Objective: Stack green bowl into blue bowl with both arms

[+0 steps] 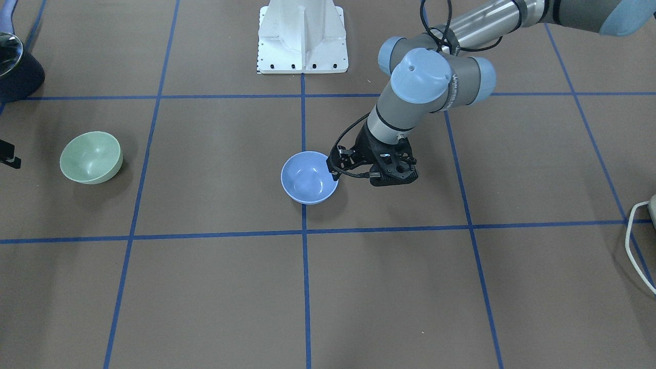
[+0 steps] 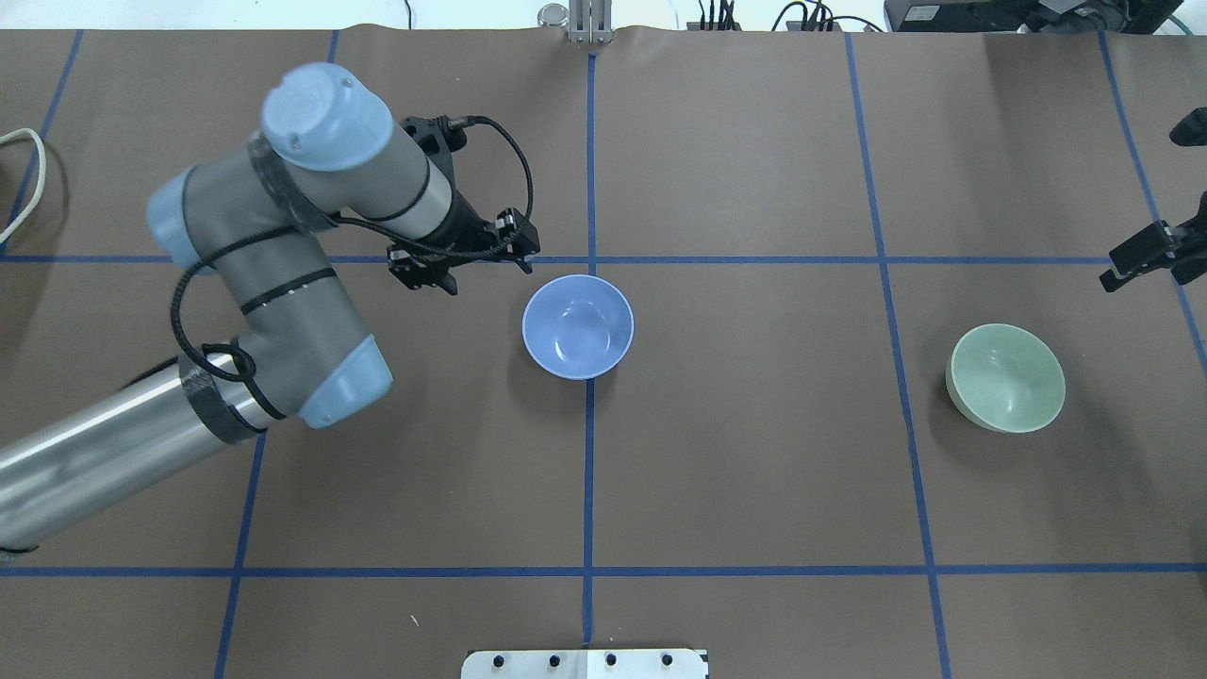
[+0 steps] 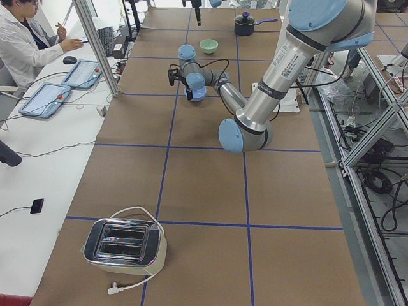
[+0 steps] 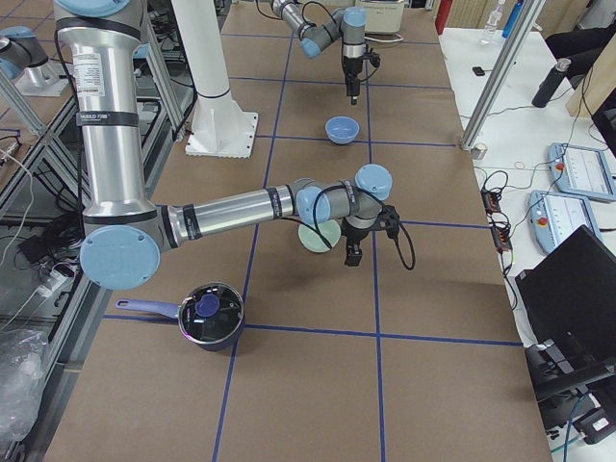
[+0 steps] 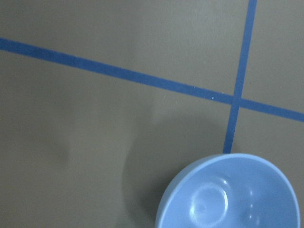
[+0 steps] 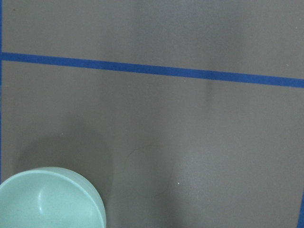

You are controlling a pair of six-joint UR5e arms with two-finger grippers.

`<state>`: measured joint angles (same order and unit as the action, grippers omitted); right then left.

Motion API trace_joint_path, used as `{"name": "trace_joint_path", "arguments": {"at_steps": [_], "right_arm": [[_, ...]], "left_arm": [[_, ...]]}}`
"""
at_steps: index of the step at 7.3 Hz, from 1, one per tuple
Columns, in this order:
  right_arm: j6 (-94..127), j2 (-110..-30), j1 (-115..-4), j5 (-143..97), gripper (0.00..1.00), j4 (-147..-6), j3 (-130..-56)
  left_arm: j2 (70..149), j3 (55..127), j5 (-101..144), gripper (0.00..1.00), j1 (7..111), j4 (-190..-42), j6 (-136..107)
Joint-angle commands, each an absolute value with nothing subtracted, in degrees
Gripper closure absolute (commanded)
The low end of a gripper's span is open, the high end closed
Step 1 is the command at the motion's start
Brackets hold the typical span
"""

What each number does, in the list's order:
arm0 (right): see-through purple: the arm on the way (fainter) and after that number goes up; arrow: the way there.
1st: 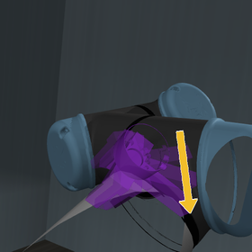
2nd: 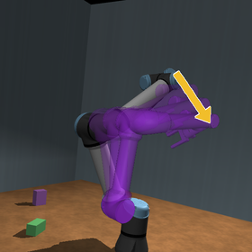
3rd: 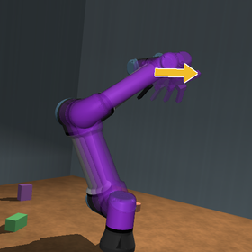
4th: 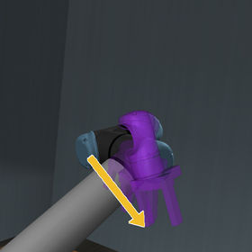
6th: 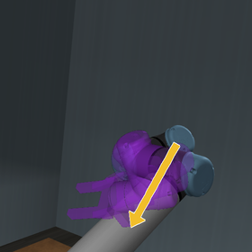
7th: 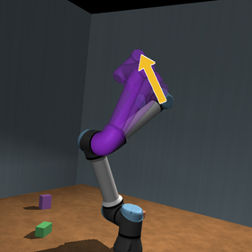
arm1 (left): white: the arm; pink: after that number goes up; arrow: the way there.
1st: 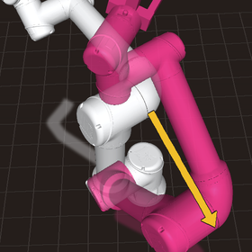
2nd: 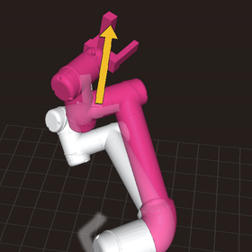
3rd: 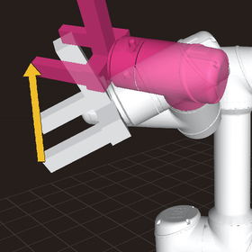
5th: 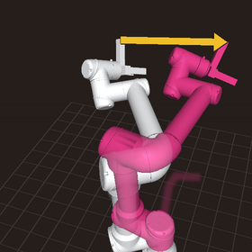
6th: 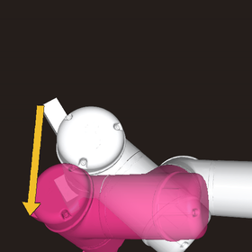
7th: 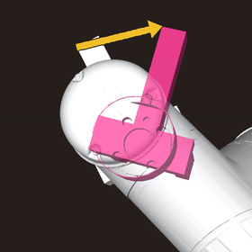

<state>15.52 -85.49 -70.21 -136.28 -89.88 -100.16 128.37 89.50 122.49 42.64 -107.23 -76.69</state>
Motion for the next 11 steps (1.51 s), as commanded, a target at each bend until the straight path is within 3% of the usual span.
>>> {"name": "trace_joint_path", "arguments": {"at_steps": [1, 3, 6, 9, 11], "right_arm": [[16.17, -81.74, -68.12, -135.36, 0.00, -89.91, -100.55], [16.00, -80.51, -66.63, -135.35, 0.00, -89.91, -104.14], [14.95, -83.32, -65.57, -135.88, 0.00, -89.83, -101.60], [17.03, -90.60, -63.72, -136.05, 0.03, -70.12, -97.75], [20.02, -92.11, -61.88, -135.97, 0.00, -67.50, -97.82]], "left_arm": [[126.48, 90.26, 131.10, 0.03, 51.55, -106.44, -70.17], [126.12, 90.26, 133.14, 0.03, 55.53, -102.94, -63.49], [125.33, 89.91, 132.89, 0.03, 56.07, -102.39, -60.74], [125.24, 89.74, 132.54, 0.03, 55.99, -102.39, -60.73], [125.33, 89.65, 132.45, 0.03, 55.99, -102.39, -60.73]]}}
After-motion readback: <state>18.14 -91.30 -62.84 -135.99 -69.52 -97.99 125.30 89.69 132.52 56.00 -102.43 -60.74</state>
